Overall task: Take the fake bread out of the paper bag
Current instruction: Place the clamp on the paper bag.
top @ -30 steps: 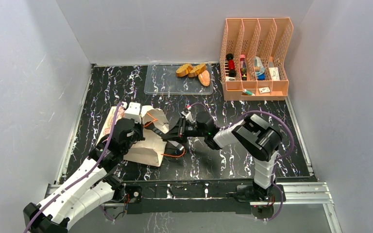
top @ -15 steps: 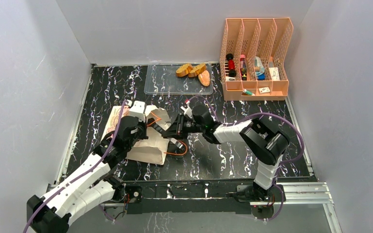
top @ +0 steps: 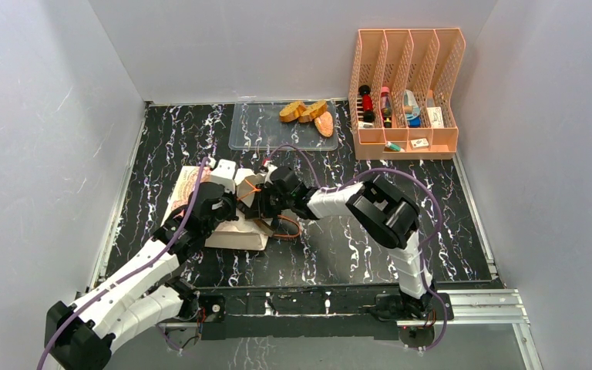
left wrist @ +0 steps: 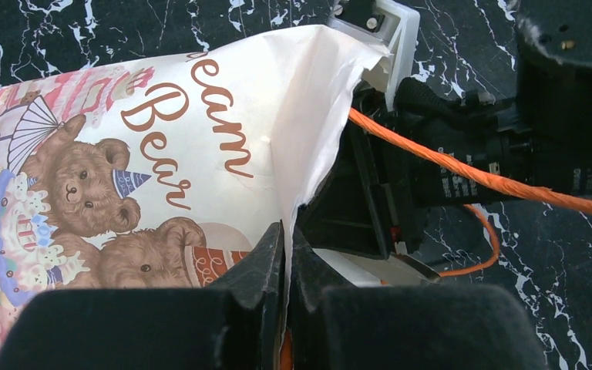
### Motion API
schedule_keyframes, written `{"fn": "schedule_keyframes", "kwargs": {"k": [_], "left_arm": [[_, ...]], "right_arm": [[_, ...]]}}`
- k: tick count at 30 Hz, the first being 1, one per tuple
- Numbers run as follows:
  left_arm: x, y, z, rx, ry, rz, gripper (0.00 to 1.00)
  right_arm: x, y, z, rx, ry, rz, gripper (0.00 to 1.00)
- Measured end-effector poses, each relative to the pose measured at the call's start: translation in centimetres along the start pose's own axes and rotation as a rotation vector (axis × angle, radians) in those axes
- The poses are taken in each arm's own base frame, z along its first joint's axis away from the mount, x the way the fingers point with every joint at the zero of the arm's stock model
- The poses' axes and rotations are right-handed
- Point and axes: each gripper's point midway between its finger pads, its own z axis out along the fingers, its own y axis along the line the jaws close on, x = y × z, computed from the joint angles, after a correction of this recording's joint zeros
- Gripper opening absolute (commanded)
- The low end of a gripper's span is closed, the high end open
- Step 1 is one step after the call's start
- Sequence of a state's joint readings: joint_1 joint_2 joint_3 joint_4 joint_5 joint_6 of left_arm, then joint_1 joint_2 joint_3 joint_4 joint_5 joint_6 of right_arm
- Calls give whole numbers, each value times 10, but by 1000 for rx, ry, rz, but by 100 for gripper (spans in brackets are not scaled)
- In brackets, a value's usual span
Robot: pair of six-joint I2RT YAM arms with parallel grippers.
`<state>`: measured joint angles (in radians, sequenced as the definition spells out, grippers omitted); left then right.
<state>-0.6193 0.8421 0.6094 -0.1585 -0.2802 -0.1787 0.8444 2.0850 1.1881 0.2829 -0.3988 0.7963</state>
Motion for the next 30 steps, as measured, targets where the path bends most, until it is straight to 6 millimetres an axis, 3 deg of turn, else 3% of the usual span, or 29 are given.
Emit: {"fn": "schedule_keyframes", "kwargs": {"k": [7, 12, 15, 17, 18, 30], "left_arm": [[-1, -2, 1, 22, 5, 47, 0], [-1, -11, 2, 74, 30, 82, 0], [-1, -15, 0, 98, 33, 85, 0], [0, -16, -2, 108, 35, 86, 0], [0, -16, -3, 111, 34, 86, 0], [10, -22, -9, 157, 76, 96, 0]], "right_arm": [[-10, -14, 7, 146, -88, -260, 27], [-22, -23, 1, 236, -152, -360, 48], [-23, -26, -7, 282, -186, -396, 51], [-22, -28, -13, 308, -210, -413, 66], [-21, -29, -14, 315, -217, -416, 68], [-8, -34, -43, 370, -316, -536, 70]]}}
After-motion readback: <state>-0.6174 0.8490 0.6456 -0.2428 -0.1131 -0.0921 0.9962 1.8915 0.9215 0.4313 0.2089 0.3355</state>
